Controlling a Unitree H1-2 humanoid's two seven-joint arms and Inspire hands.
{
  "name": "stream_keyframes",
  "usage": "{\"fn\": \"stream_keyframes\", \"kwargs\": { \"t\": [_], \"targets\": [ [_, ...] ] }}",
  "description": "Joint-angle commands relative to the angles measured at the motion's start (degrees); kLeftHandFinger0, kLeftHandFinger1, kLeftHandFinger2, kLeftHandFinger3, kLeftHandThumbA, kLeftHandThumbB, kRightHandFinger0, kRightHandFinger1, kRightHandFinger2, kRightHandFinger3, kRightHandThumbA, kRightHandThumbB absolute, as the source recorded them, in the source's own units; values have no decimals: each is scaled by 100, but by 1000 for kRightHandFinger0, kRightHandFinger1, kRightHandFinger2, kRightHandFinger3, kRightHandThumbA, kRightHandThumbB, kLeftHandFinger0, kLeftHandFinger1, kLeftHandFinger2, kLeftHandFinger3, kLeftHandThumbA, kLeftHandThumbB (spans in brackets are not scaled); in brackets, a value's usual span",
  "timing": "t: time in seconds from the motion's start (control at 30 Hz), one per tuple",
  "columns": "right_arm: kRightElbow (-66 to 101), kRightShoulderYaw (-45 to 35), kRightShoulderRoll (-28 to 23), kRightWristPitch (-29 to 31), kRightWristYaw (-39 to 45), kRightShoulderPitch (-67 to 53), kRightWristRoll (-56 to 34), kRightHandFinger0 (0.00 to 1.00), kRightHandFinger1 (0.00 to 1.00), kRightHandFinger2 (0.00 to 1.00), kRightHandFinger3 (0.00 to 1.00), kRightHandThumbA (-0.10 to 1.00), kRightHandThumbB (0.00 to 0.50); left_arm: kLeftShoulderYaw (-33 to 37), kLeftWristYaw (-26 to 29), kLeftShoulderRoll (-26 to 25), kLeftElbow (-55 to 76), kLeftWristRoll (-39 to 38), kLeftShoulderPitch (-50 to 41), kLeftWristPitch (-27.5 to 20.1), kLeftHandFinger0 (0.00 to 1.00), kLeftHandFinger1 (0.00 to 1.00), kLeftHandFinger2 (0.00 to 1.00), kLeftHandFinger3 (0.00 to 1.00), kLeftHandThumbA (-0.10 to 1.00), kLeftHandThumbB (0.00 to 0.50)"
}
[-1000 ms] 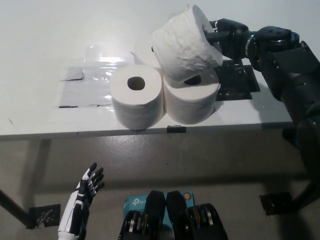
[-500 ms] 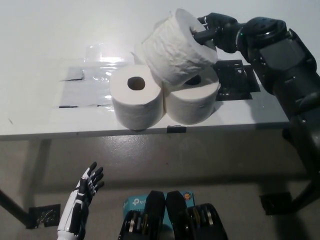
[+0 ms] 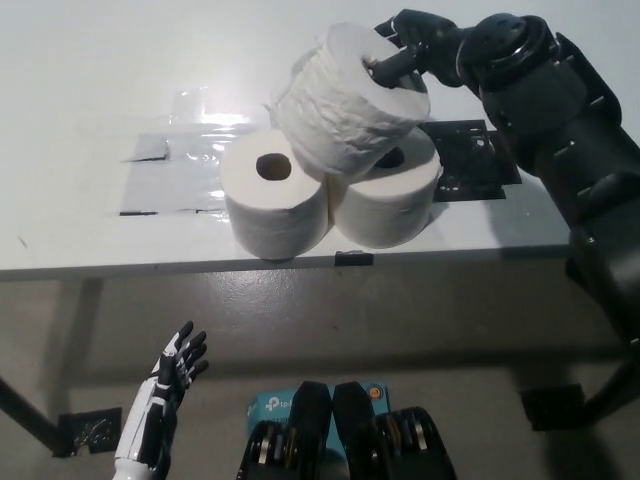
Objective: A few rolls of toilet paper are kept infront of the robot and the robot uses its right hand to lift one of the rolls and and places it on top of the other rolls to stack it.
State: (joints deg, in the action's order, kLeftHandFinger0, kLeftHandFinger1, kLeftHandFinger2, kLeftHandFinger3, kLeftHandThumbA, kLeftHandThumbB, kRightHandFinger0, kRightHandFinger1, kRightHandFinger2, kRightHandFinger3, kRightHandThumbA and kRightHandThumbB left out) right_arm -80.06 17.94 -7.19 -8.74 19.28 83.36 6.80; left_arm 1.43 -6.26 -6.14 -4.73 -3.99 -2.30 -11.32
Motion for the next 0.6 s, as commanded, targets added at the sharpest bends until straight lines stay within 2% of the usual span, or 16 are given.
{"fn": "stream_keyframes", "kwargs": {
  "t": [0.0, 0.17, 0.27, 0.3, 0.33, 0.37, 0.4, 0.43, 0.5, 0.57],
  "targets": [
    [92, 256, -19, 217, -139, 475, 459, 0, 184, 580, 438, 889, 59, 42, -114, -95, 139, 70, 68, -142, 1000, 1000, 1000, 1000, 979, 99],
    [76, 545, 46, 203, -131, 597, 673, 0, 222, 629, 523, 905, 43, 70, -118, -98, 203, 75, 64, -56, 1000, 1000, 1000, 1000, 970, 106],
    [71, 701, 90, 241, -179, 651, 810, 0, 234, 620, 520, 908, 41, 76, -97, -93, 225, 85, 59, -3, 1000, 1000, 1000, 1000, 961, 120],
    [63, 773, 106, 273, -207, 671, 865, 0, 213, 580, 485, 913, 41, 82, -106, -101, 237, 80, 62, 17, 1000, 1000, 1000, 1000, 958, 126],
    [54, 811, 121, 262, -228, 690, 899, 0, 160, 484, 400, 912, 66, 91, -104, -110, 250, 106, 61, 35, 1000, 1000, 1000, 1000, 970, 129],
    [43, 832, 130, 230, -248, 706, 915, 0, 115, 421, 342, 912, 69, 104, -95, -122, 263, 150, 63, 53, 1000, 1000, 1000, 1000, 973, 129],
    [-3, 635, 182, 51, -371, 725, 720, 26, 126, 374, 415, 829, 126, 94, -83, -104, 270, 119, 58, 70, 1000, 1000, 1000, 1000, 953, 133],
    [-12, 591, 189, 74, -396, 725, 697, 5, 90, 319, 383, 817, 127, 107, -72, -114, 277, 168, 61, 73, 1000, 1000, 1000, 1000, 954, 133],
    [-14, 501, 215, -21, -325, 746, 648, 59, 183, 405, 530, 824, 162, 114, -106, -134, 310, 128, 52, 120, 1000, 1000, 1000, 1000, 958, 134],
    [-10, 428, 214, -77, -292, 749, 624, 63, 258, 500, 649, 814, 179, 129, -91, -146, 302, 178, 65, 96, 1000, 1000, 1000, 1000, 964, 141]
  ]
}}
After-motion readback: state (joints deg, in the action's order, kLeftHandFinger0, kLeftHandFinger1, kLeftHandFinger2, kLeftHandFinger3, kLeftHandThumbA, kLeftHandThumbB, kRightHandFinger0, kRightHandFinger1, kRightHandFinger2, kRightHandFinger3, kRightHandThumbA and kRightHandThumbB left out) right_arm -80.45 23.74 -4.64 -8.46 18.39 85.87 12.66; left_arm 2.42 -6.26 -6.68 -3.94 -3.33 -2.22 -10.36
